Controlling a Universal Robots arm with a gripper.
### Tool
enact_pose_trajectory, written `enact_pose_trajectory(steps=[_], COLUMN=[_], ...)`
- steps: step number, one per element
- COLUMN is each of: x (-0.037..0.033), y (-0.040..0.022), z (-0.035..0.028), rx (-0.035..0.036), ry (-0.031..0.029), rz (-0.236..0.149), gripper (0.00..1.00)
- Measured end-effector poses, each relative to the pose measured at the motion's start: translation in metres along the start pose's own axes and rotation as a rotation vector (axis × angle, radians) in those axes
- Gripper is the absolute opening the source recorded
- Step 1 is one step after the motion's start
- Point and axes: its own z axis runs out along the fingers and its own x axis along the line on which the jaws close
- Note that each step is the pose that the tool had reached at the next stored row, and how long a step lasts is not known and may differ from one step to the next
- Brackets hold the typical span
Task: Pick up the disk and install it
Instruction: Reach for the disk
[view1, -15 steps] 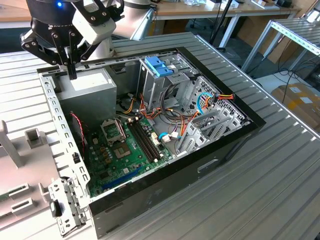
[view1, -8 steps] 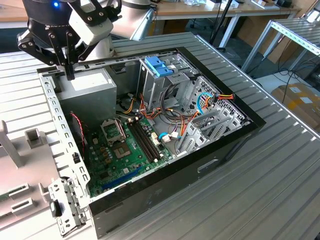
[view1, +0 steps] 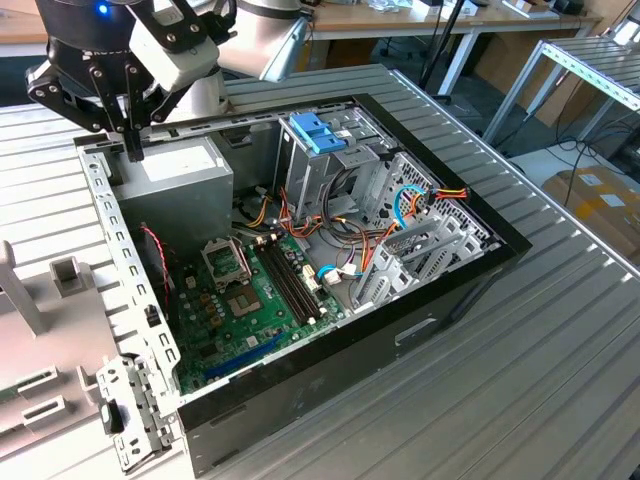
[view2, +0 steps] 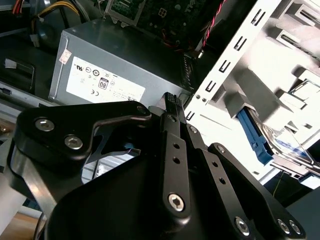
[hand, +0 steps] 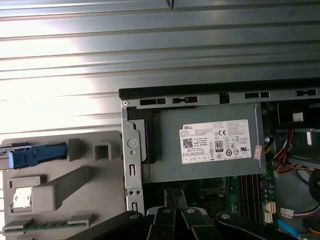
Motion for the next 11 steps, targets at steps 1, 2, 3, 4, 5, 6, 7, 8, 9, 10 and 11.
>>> enact_pose_trajectory(steps=[1,2,3,4,5,6,7,8,9,10,11], x=[0.0005,0.0013,0.0019,0.0026,0.0033,0.0039,0.0044,0.0052,0.0061,0.0067,0.0082], y=[0.0000,-0.0001,-0.0001,-0.0002,-0.0002,-0.0003,-0.0003,-0.0004,-0.0005,-0.0005,-0.0006], z=[0.0000,0.0000,0.0000,-0.0001,0.0000,0.0000,-0.0001,-0.0001,-0.0001,-0.0001,-0.0002], rx=[0.0000,0.0000,0.0000,0.0000,-0.0001,-0.0001,0.0000,0.0000,0.0000,0.0000,0.0000], ry=[0.0000,0.0000,0.0000,0.0000,-0.0001,-0.0001,0.0000,0.0000,0.0000,0.0000,-0.0001], rz=[0.000,0.000,0.000,0.000,0.000,0.000,0.000,0.000,0.000,0.000,0.000], gripper=[0.11,0.11,0.11,0.11,0.11,0.11,0.11,0.11,0.11,0.11,0.11])
